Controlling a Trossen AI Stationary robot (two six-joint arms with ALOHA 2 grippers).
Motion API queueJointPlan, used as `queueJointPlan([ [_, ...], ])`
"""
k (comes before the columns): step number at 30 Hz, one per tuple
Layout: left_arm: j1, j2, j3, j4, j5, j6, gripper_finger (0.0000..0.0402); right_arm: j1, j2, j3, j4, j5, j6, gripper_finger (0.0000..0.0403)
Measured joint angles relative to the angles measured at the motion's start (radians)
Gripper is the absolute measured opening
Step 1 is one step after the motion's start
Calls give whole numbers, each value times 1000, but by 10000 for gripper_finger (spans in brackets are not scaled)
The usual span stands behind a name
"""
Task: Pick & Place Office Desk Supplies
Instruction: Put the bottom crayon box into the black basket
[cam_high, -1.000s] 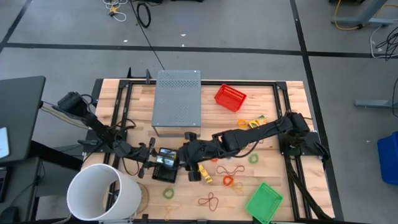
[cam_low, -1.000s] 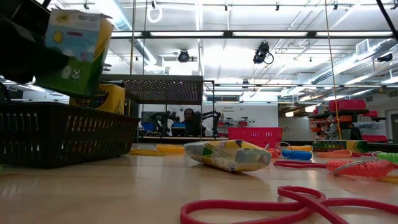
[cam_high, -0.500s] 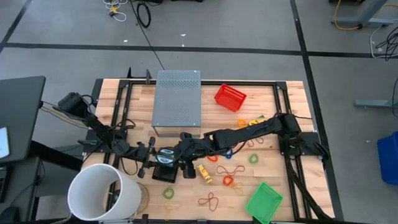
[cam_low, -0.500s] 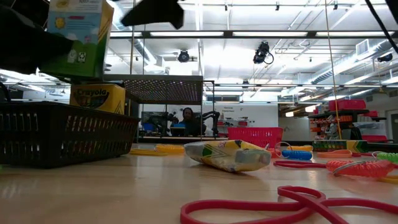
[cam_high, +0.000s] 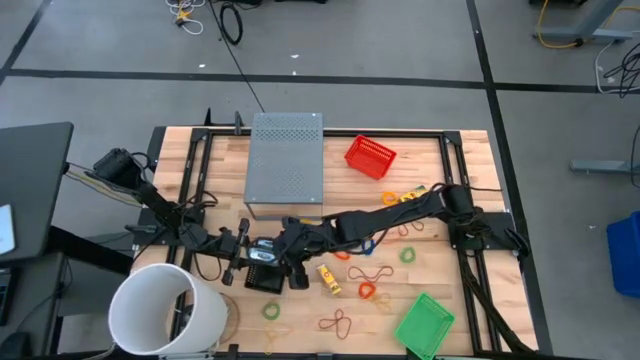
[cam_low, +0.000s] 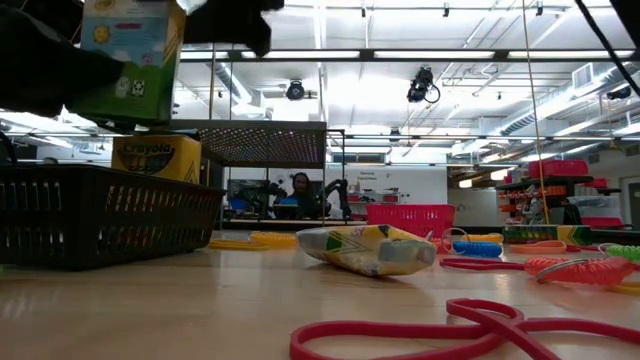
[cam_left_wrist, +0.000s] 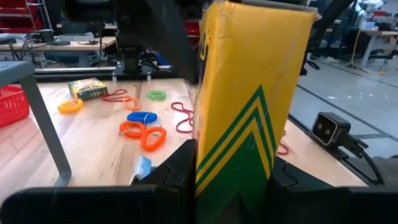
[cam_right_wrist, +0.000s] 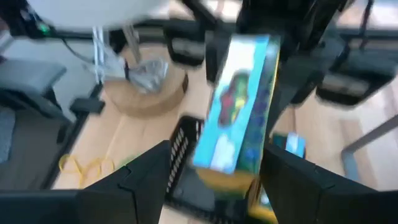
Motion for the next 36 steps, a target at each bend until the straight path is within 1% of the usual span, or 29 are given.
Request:
queueJointPlan([
  [5,0,0,1,5,0,2,105,-4,12,0,20,0,0,239],
  [8,0,0,1,6,-2,3,105,-6,12,0,36,0,-2,222],
  [13,0,-1,1,5,2,3,105,-5,12,0,58,6,-2,174],
  [19,0,0,1,2,-4,0,105,-3,12,0,50,47,-9,98],
  [24,-1,0,0,12,-4,30,107,-3,12,2,38,50,-7,98],
  [25,-1,0,0,16,-4,35,119,-3,12,3,35,53,-5,98],
  [26,-1,0,0,25,1,47,141,-3,12,4,33,54,-1,95],
  [28,-1,-1,2,61,6,59,200,-2,12,3,14,58,-1,80],
  [29,-1,-1,2,69,17,70,229,0,13,2,5,61,1,80],
  [32,-1,0,2,111,85,98,304,4,13,2,-2,81,1,80],
  [34,-2,-1,2,142,117,109,336,9,13,2,-14,92,2,80],
  [36,-2,-1,2,162,123,124,353,10,13,2,-17,92,7,80],
])
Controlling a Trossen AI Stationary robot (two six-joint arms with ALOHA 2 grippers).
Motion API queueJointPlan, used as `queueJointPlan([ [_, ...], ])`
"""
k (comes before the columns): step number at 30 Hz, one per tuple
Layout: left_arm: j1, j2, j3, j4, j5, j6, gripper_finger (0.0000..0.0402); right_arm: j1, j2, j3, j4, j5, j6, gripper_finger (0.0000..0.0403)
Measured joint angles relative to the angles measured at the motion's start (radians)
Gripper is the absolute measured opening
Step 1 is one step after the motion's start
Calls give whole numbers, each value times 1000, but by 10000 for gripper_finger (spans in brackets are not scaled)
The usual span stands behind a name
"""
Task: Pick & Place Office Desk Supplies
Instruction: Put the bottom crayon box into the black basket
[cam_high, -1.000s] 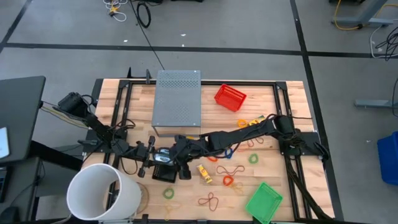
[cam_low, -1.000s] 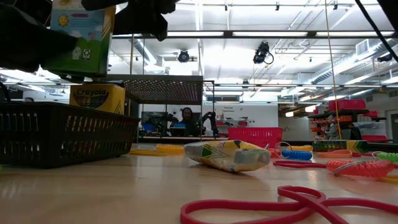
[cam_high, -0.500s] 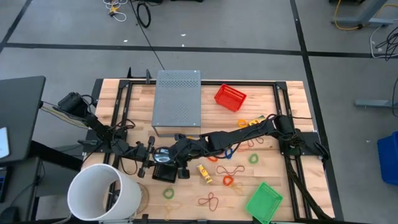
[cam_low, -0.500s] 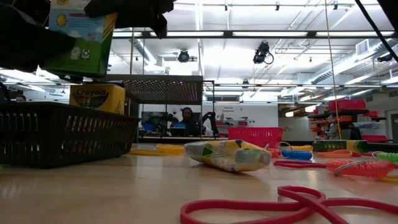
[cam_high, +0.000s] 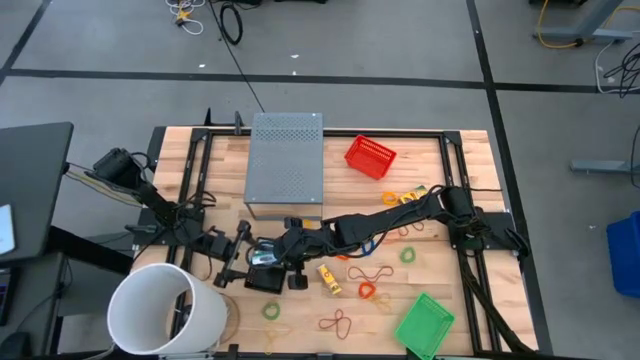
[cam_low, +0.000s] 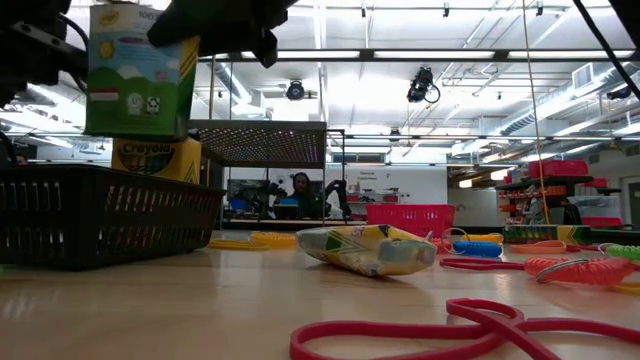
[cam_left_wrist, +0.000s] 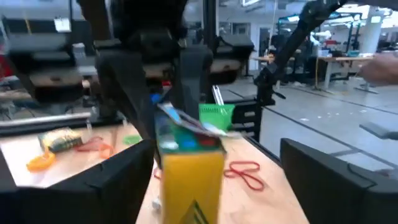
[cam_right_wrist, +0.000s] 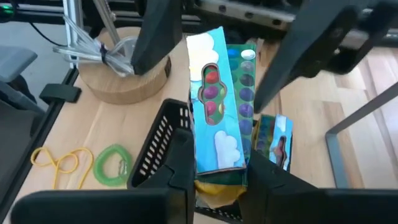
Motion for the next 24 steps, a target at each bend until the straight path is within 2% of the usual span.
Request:
queueJointPlan([
  [11,1,0,-1,101,-11,81,345,0,72,-1,26,-33,21,80],
  [16,1,0,-1,112,-19,101,343,0,86,2,105,-43,21,80],
  [24,1,0,0,116,-32,120,343,-7,113,0,90,-41,14,80],
])
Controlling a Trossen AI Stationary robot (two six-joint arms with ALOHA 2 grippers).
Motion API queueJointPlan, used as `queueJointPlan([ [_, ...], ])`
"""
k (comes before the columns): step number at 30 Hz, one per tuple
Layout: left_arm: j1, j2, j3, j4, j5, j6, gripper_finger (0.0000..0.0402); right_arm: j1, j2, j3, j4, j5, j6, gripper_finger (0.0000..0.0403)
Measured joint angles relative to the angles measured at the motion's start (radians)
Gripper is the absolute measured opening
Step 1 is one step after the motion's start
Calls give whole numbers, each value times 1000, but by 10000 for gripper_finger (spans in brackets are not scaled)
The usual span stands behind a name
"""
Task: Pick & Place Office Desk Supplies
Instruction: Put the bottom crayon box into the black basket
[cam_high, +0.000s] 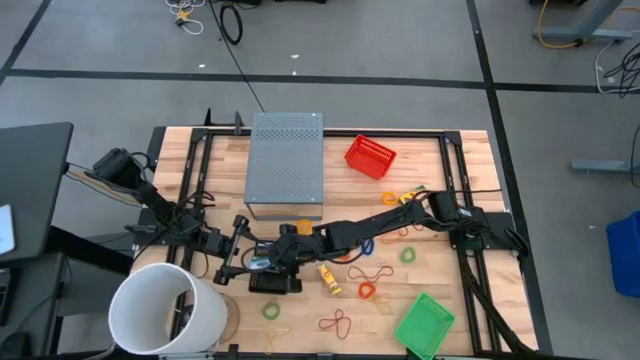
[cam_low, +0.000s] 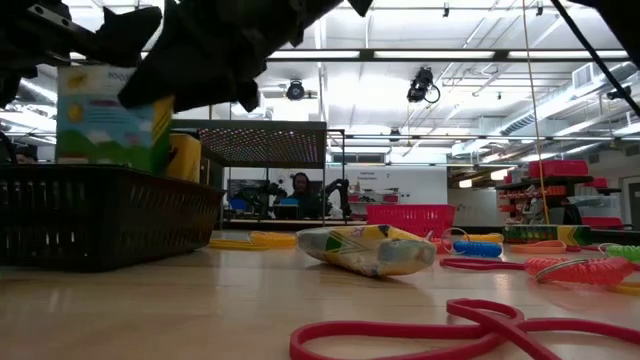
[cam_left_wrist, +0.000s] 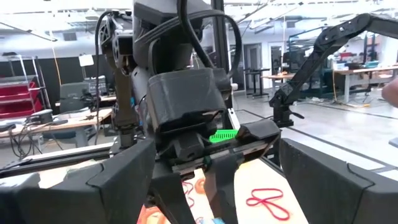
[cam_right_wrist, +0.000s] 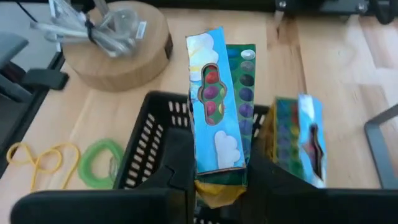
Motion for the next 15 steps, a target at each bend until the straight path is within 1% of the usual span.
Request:
queueJointPlan([
  [8,0,0,0,0,-4,4,343,0,2,0,-17,41,-1,81],
  [9,0,0,0,0,-4,4,343,0,2,0,-19,43,-2,92],
  [13,0,0,0,0,-4,3,343,-1,2,0,-16,55,7,176],
  [15,1,0,0,0,-4,3,343,0,2,0,-16,80,21,210],
])
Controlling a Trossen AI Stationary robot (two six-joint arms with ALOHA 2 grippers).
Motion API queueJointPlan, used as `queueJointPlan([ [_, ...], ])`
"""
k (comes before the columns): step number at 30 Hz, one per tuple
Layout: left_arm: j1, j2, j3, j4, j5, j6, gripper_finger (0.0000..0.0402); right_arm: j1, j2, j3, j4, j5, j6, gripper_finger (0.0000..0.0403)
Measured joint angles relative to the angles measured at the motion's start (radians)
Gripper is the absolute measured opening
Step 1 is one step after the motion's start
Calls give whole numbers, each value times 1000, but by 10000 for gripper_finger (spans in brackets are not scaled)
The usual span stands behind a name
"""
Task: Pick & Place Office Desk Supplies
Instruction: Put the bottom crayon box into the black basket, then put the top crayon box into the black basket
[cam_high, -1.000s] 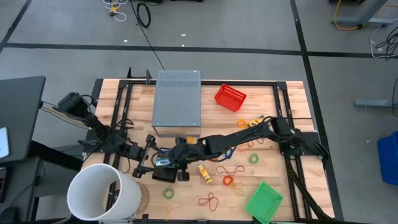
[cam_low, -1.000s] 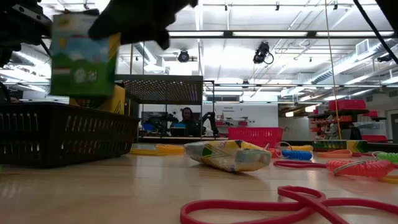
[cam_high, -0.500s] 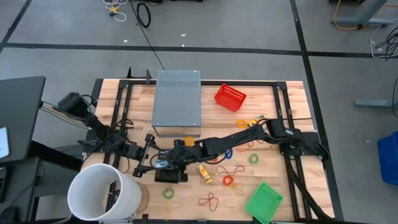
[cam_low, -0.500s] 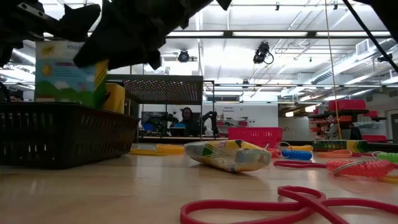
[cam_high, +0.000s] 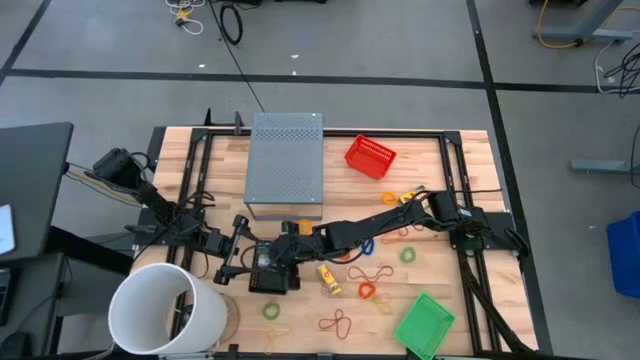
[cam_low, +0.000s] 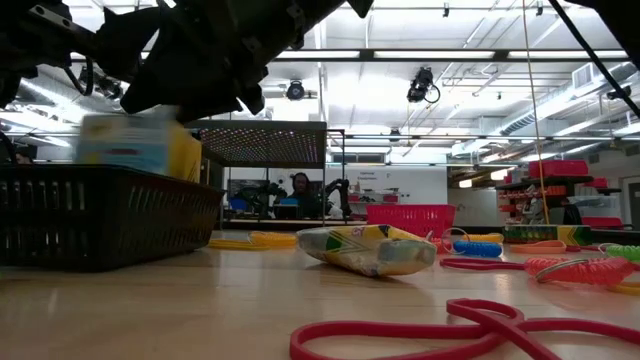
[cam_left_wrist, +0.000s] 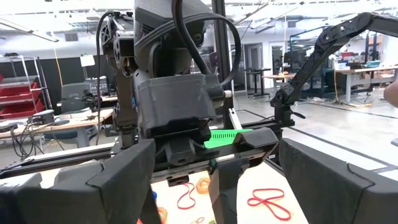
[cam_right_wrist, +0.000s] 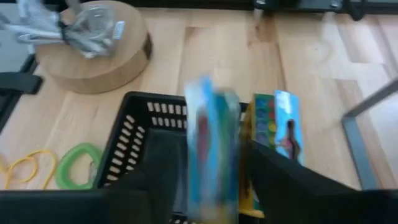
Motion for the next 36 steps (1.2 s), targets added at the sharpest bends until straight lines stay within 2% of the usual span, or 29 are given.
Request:
queueJointPlan([
  [3,0,0,0,0,0,0,343,0,0,0,0,22,1,238],
  [6,0,0,0,0,0,-2,343,0,0,0,0,27,1,242],
  [15,0,0,0,0,0,1,343,32,-31,0,-10,59,-30,212],
  [23,8,0,4,-57,4,-54,342,89,-95,1,-215,179,-2,194],
  [30,120,5,118,-373,202,-183,328,119,-133,1,-320,218,61,192],
  [36,171,5,155,-319,232,-82,324,134,-163,1,-385,225,80,192],
])
